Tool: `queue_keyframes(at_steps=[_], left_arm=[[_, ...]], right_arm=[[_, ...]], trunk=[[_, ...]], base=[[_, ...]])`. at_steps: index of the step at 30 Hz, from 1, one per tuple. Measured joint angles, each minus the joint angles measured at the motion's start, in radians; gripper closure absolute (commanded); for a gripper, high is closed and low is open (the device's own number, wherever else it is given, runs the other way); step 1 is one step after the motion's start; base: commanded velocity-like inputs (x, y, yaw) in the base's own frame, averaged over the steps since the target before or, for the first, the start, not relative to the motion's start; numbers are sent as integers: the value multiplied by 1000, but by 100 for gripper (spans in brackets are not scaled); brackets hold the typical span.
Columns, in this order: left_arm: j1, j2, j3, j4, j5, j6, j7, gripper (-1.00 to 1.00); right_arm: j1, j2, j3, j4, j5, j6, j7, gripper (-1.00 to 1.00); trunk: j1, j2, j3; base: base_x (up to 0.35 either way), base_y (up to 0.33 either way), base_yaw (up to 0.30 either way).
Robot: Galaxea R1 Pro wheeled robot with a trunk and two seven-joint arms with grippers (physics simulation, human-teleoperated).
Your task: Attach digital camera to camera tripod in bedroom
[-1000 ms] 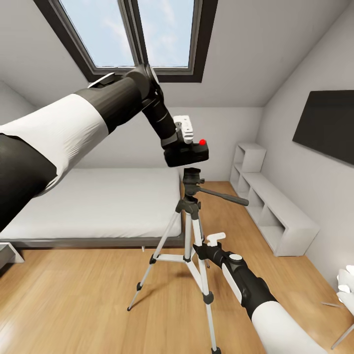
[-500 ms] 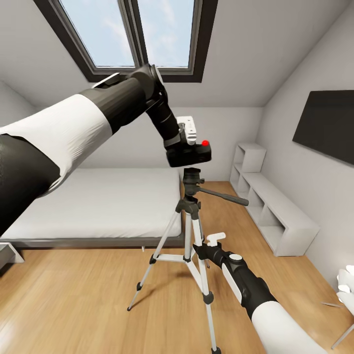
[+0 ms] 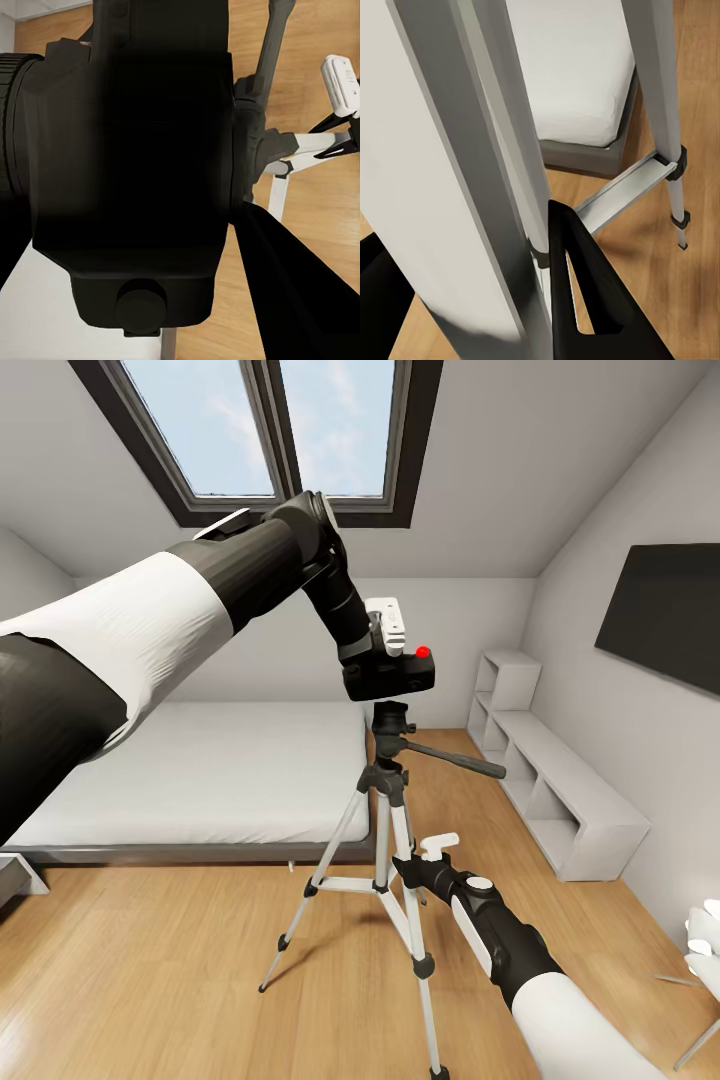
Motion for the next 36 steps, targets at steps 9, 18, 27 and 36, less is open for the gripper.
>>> queue_keyframes(at_steps=[9, 18, 27, 36], left_arm=[[0, -1, 0, 0, 0, 0, -2, 100], [0, -6, 0, -1, 0, 0, -3, 100], [0, -7, 0, 1, -2, 0, 0, 100], [1, -8, -8, 0, -2, 0, 39, 100]], right_arm=[[0, 0, 0, 0, 1, 0, -1, 100], [0, 0, 0, 0, 0, 0, -1, 100], [0, 0, 0, 0, 0, 0, 0, 100], [0, -1, 0, 0, -2, 0, 0, 100]], trunk=[[0, 0, 0], [0, 0, 0], [0, 0, 0], [0, 0, 0]], base=[[0, 0, 0], [0, 0, 0], [0, 0, 0], [0, 0, 0]])
